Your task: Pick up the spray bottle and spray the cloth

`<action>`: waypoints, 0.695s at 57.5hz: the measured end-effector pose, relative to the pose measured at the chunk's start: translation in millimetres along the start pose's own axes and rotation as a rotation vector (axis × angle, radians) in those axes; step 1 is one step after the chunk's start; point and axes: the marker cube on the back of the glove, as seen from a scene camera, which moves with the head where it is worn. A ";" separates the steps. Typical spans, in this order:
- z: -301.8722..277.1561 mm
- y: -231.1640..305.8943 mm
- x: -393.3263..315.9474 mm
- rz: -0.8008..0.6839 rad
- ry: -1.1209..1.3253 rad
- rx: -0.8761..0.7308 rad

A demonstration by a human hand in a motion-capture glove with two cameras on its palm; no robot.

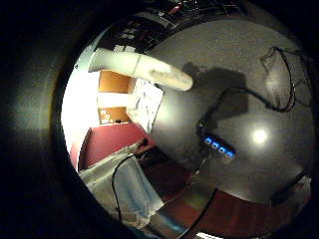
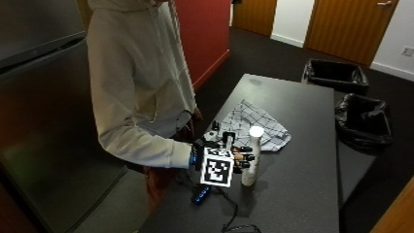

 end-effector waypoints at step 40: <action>21.1 -46.4 21.1 -0.043 -0.072 -0.062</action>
